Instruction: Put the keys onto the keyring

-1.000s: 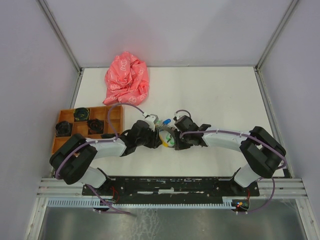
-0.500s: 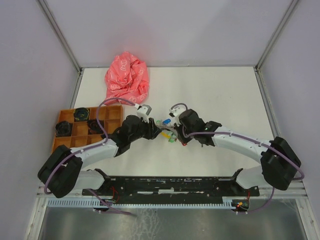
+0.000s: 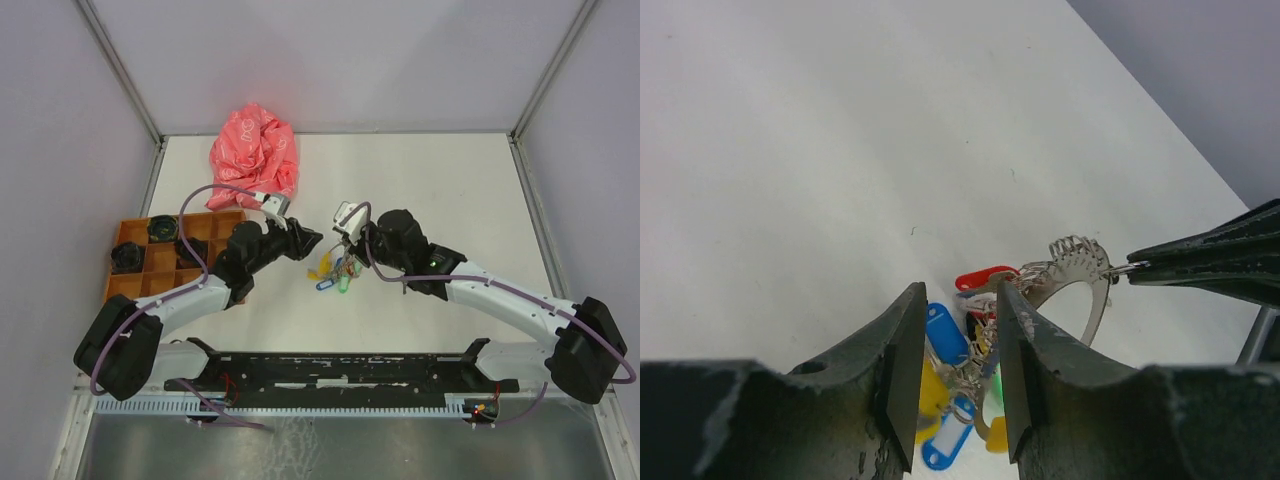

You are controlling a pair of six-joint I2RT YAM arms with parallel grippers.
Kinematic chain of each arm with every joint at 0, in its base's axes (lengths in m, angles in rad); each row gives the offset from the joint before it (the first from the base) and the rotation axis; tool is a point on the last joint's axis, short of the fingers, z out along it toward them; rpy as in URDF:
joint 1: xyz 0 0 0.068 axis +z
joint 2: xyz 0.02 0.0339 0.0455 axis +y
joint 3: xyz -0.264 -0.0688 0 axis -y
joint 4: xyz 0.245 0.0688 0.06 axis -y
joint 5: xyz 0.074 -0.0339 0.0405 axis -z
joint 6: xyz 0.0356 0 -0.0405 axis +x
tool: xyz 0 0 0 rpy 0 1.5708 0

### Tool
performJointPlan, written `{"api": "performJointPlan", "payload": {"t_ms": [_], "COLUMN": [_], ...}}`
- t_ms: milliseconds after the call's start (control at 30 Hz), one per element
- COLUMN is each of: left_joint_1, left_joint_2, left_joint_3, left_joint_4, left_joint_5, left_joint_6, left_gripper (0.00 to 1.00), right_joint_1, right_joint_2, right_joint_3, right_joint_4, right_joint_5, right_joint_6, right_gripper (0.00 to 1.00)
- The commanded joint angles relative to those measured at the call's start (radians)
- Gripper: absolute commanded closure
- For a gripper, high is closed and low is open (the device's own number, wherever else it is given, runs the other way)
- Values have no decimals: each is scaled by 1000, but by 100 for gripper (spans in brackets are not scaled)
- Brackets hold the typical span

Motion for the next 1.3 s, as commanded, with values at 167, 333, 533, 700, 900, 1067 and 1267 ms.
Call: {"api": "performJointPlan", "payload": {"t_ms": [167, 333, 533, 700, 900, 1067, 1267], "left_joint_1": [2, 2, 1, 3, 5, 7, 6], "left_joint_2": [65, 43, 25, 58, 44, 30, 44], "left_joint_3": [-98, -192, -227, -222, -224, -199, -185], "left_joint_4": [346, 498, 603, 660, 633, 547, 503], "left_joint_5": [211, 232, 314, 369, 435, 505, 561], "left_joint_6": [107, 216, 356, 478, 666, 744, 760], "left_gripper": [60, 60, 62, 63, 67, 70, 72], "right_joint_1": [-58, -102, -124, -139, -151, -157, -157], "right_joint_2": [-3, 4, 6, 15, 27, 56, 70], "right_joint_3": [-137, -233, -275, -260, -226, -200, -183], "right_joint_4": [438, 580, 651, 648, 571, 551, 538], "right_joint_5": [-190, -315, -430, -550, -642, -696, -721], "right_joint_6": [21, 58, 15, -47, -130, -157, -180], "right_gripper": [99, 99, 99, 99, 99, 99, 99]}}
